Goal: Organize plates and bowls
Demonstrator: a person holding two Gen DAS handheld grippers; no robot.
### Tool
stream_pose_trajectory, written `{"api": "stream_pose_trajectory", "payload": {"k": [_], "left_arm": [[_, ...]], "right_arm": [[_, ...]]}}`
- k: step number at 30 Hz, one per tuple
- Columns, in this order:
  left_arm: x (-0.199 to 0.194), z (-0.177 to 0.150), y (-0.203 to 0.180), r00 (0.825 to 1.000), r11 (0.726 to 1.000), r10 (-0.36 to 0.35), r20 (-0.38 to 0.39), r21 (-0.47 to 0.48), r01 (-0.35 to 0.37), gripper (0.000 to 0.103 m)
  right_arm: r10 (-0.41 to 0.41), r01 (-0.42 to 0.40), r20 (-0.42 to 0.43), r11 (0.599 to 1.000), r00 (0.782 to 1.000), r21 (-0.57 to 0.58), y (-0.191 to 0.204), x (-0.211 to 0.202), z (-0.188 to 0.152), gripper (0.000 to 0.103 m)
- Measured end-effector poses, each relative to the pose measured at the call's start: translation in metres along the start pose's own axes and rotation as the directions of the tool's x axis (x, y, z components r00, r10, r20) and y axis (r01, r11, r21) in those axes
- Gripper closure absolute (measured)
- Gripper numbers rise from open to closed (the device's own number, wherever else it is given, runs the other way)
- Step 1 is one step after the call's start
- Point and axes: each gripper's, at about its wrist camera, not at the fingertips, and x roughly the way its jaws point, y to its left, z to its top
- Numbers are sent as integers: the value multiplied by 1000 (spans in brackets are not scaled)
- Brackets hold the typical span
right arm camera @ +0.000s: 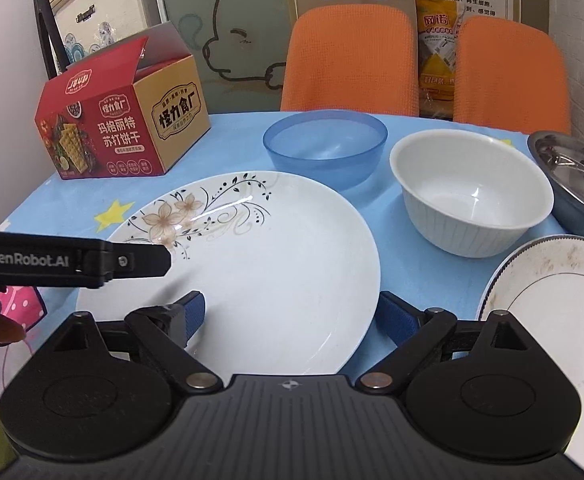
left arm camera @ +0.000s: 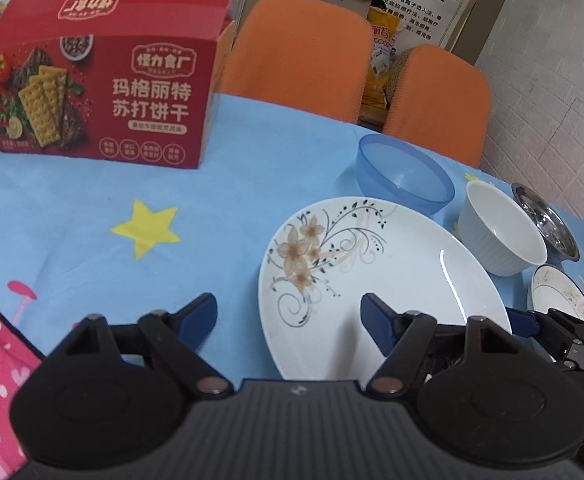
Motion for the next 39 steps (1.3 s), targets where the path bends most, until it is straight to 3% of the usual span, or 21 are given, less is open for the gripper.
{"api": "stream_pose_trajectory", "payload": {"k": [4, 8, 11, 14, 15, 19, 28, 33, 39], "left_arm": [[3, -2, -6, 1000, 999, 22, 11, 46, -22, 33], [4, -4, -11, 999, 996, 45, 23, 82, -46, 35], [4, -7, -15, 997, 991, 72, 38, 107, -76, 42], [2, -9, -21, 996, 993, 70, 50, 94, -75, 63], [2, -8, -26, 994, 991, 98, 50, 91, -102, 65], [-7, -2, -33, 991, 989, 107, 75, 91, -114, 67], [-54, 6, -44, 981, 987, 95, 167, 114, -114, 67], [-90, -18, -46, 979, 989, 82, 186, 108, -103, 67], [-133, -70, -47, 980, 991, 70, 186, 103, -90, 67]], "right_arm": [[15, -15, 4, 1000, 1000, -27, 1, 2, -2, 0], [-20, 21, 9, 997, 1000, -68, 2, -2, -7, 0], [-28, 29, 17, 998, 999, -64, 2, -1, -8, 0], [-6, 9, 40, 998, 999, -69, 4, 0, -7, 0], [-16, 20, 47, 997, 999, -77, 7, -1, -6, 0], [-25, 26, 48, 999, 999, -28, 2, -6, -2, 0], [-45, 56, 181, 997, 982, -54, 16, -50, 9, 0], [-30, 41, 199, 998, 980, -50, 26, -78, -6, 0], [-13, 21, 197, 999, 980, -37, 42, -119, -47, 0]]}}
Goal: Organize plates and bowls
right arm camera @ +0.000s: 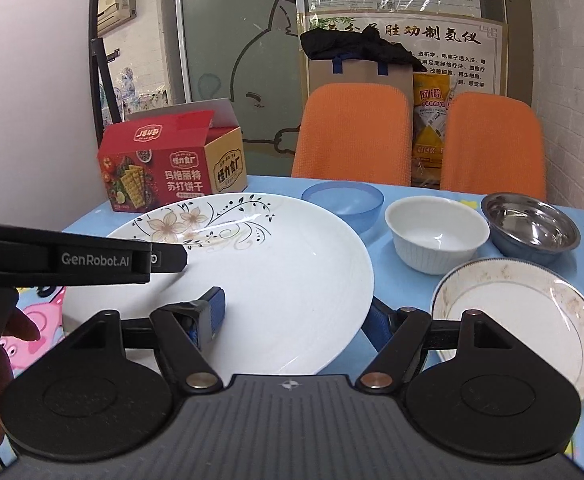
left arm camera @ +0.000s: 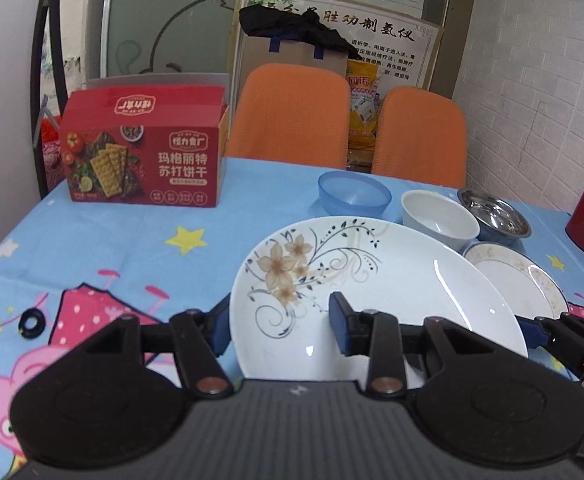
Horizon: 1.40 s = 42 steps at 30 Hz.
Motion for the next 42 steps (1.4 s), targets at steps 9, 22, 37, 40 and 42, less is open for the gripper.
{"api": "stream_pose_trajectory", "payload": {"k": [9, 22, 37, 40, 42], "left_arm": [[-35, -54, 6, 999, 1000, 26, -30, -1, -26, 66], [-12, -79, 17, 997, 997, -35, -70, -64, 31, 58], [-36, -37, 22, 998, 991, -8, 63, -134, 16, 23], [-30, -37, 7, 999, 993, -28, 47, -117, 33, 23], [-27, -36, -3, 998, 994, -38, 40, -97, 42, 23]], "right_arm": [[8, -8, -29, 1000, 1000, 26, 29, -39, -49, 0], [-32, 31, -63, 999, 998, -5, 32, -21, -66, 0], [-61, 53, 39, 981, 997, 184, -18, -54, -63, 0], [-86, 79, 28, 975, 996, 206, -30, -58, -66, 0], [-98, 91, 24, 971, 995, 222, -39, -60, -69, 0]]}}
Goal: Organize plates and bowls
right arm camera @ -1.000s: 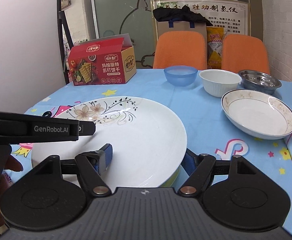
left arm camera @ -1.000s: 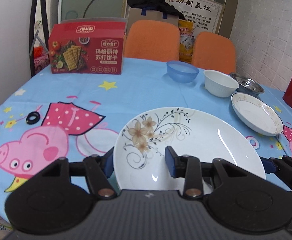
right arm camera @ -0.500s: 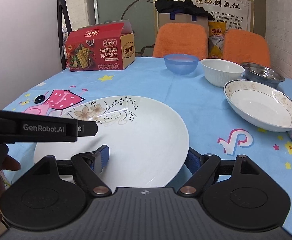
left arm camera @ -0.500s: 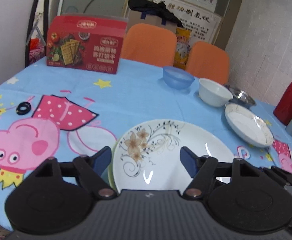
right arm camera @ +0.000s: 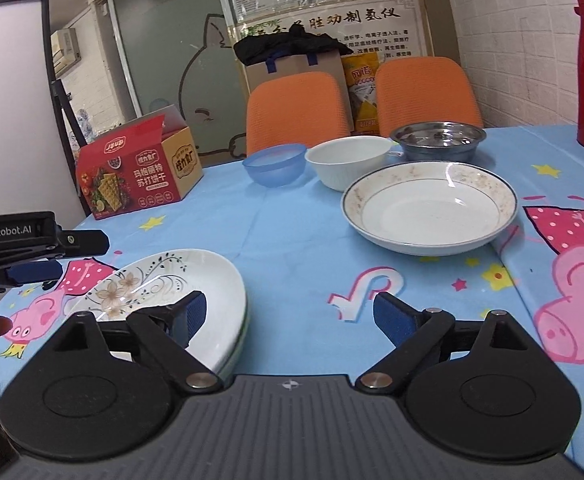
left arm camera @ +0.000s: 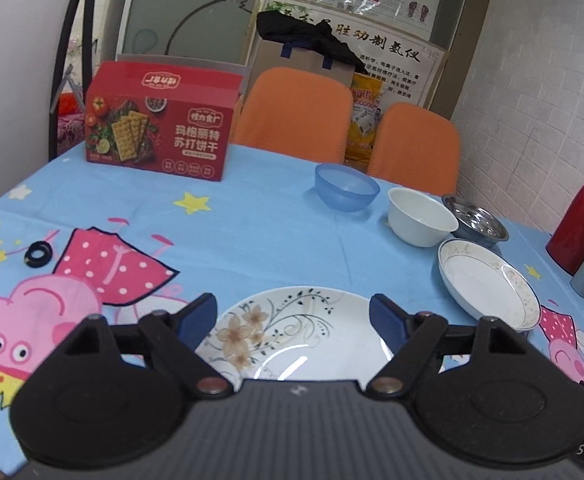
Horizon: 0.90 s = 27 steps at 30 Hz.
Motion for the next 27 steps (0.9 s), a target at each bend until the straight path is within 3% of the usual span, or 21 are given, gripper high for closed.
{"api": "stream_pose_trajectory", "payload": {"k": [17, 27], "left_arm": [[47, 13, -77, 998, 991, -34, -50, 130, 41, 23], [73, 17, -102, 996, 984, -42, -81, 167, 55, 23]], "right_arm": [[-108, 104, 14, 983, 994, 150, -91, -4, 16, 0], [-157, 152, 20, 976, 987, 156, -122, -1, 29, 0]]}}
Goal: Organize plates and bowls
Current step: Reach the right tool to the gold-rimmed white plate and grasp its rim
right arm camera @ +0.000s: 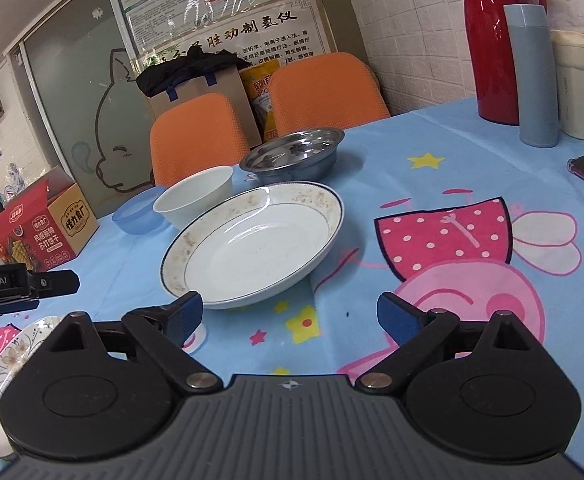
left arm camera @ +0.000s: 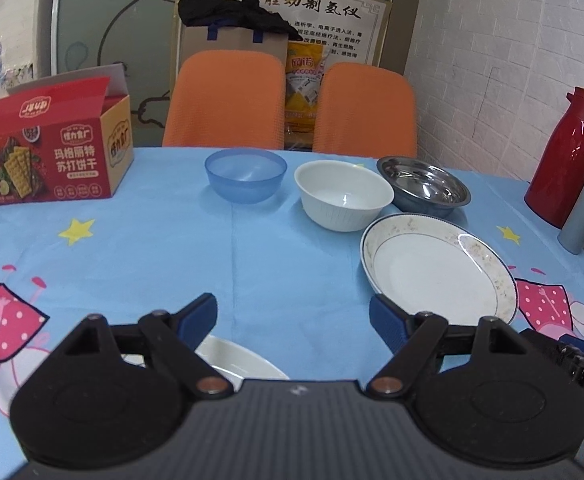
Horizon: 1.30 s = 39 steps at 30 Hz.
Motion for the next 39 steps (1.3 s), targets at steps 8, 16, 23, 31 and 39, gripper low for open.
{"api": "stream_pose_trajectory", "payload": {"k": [8, 16, 23, 31, 39], "left_arm": [[14, 9, -14, 1000, 999, 10, -2, 44, -10, 23], [31, 23, -28, 998, 995, 56, -1, 83, -56, 23], [63, 37, -46, 998, 993, 39, -48, 118, -33, 23], [103, 46, -64, 993, 986, 65, -102, 160, -48, 22], [127, 51, -63, 987, 983, 100, -127, 169, -77, 22]], "right_arm": [[-15, 16, 22, 998, 1000, -55, -5, 26, 30, 0], [17, -15, 21, 996, 1000, -85, -1, 55, 56, 0], [11, -15, -37, 996, 999, -93, -6, 74, 58, 0], [-6, -9, -113, 992, 994, -128, -3, 97, 55, 0], [-13, -10, -146, 988, 989, -151, -1, 111, 52, 0]]}}
